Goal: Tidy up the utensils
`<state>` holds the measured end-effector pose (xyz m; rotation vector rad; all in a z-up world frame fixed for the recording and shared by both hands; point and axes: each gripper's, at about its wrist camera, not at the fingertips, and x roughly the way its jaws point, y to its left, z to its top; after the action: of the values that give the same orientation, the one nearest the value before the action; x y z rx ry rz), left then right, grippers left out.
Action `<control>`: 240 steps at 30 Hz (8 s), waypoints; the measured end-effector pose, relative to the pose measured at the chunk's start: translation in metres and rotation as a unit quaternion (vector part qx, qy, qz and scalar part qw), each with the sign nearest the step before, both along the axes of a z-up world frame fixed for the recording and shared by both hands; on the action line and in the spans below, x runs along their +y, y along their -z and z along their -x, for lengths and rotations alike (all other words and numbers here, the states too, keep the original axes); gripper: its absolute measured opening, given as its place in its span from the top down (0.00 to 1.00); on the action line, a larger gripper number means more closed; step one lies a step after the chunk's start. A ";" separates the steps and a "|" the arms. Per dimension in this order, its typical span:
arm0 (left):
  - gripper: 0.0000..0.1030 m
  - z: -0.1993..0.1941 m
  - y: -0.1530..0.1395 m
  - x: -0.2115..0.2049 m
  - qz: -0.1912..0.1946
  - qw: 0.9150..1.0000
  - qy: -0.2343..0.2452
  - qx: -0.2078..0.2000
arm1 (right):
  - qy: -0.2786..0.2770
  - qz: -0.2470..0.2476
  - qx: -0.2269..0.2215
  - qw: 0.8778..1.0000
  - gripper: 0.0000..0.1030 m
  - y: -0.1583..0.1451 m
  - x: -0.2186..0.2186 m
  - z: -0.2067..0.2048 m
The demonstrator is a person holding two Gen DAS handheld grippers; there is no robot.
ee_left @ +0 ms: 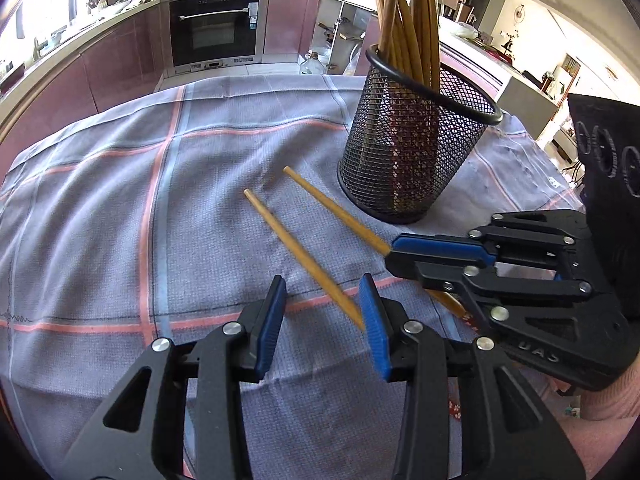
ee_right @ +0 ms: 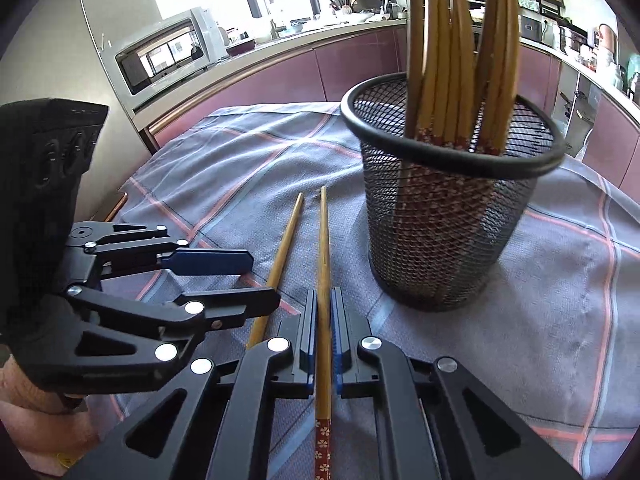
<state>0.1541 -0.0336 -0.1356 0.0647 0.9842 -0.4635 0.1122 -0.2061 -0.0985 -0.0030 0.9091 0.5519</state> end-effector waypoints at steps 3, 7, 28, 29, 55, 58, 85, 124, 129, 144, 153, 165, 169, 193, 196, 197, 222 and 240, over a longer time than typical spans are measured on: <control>0.63 -0.007 0.002 -0.006 -0.010 1.000 -0.001 -0.001 | 0.001 -0.005 -0.001 1.000 0.95 -0.002 -0.004 0.004; 0.64 -0.013 0.002 -0.011 -0.020 1.000 -0.002 -0.004 | -0.002 -0.010 -0.005 1.000 0.95 -0.006 -0.009 0.010; 0.88 -0.006 0.003 -0.016 -0.049 0.999 0.012 -0.011 | -0.011 -0.029 -0.020 0.999 0.95 -0.015 -0.023 0.022; 0.88 -0.006 0.003 -0.017 -0.051 0.999 0.013 -0.012 | -0.012 -0.030 -0.021 0.999 0.95 -0.015 -0.023 0.022; 0.93 0.034 -0.069 0.017 0.041 0.996 0.011 -0.073 | 0.003 -0.067 -0.103 0.992 0.95 -0.064 -0.057 0.048; 0.93 0.039 -0.082 0.021 0.061 0.995 0.017 -0.081 | 0.010 -0.072 -0.111 0.991 0.95 -0.069 -0.063 0.050; 0.93 0.061 -0.157 0.034 0.148 0.979 0.019 -0.140 | 0.032 -0.085 -0.164 0.982 0.95 -0.109 -0.077 0.048; 0.93 0.032 -0.229 0.011 0.157 0.962 0.029 -0.222 | 0.050 -0.097 -0.237 0.965 0.95 -0.164 -0.094 0.034; 0.93 0.033 -0.236 0.004 0.155 0.960 0.026 -0.233 | 0.055 -0.103 -0.242 0.963 0.95 -0.168 -0.095 0.029; 0.93 0.025 -0.231 -0.016 0.136 0.965 0.015 -0.223 | 0.076 -0.103 -0.229 0.965 0.95 -0.157 -0.089 0.007; 0.93 0.020 -0.221 -0.021 0.128 0.972 0.011 -0.197 | 0.082 -0.095 -0.217 0.968 0.95 -0.146 -0.085 0.000; 0.93 0.019 -0.213 -0.022 0.109 0.977 0.013 -0.183 | 0.082 -0.087 -0.197 0.973 0.95 -0.132 -0.082 -0.006; 0.93 0.017 -0.209 -0.029 0.099 0.979 0.010 -0.176 | 0.083 -0.085 -0.192 0.974 0.95 -0.131 -0.084 -0.007; 0.93 -0.009 -0.182 -0.031 0.078 0.985 0.010 -0.151 | 0.082 -0.077 -0.167 0.979 0.95 -0.116 -0.083 -0.017; 0.93 -0.011 -0.181 -0.033 0.075 0.985 0.012 -0.152 | 0.082 -0.076 -0.165 0.980 0.95 -0.113 -0.082 -0.017; 0.93 -0.011 -0.181 -0.034 0.074 0.985 0.012 -0.153 | 0.082 -0.076 -0.164 0.980 0.95 -0.113 -0.082 -0.017; 0.93 -0.019 -0.177 -0.040 0.044 0.988 0.027 -0.148 | 0.087 -0.075 -0.149 0.982 0.95 -0.105 -0.079 -0.031; 0.93 -0.031 -0.168 -0.057 0.038 0.989 0.032 -0.141 | 0.097 -0.080 -0.135 0.983 0.93 -0.099 -0.080 -0.044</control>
<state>0.1853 -0.0909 0.0329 0.0914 0.6873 -0.5343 0.1565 -0.2860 0.0009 0.1510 0.5910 0.4296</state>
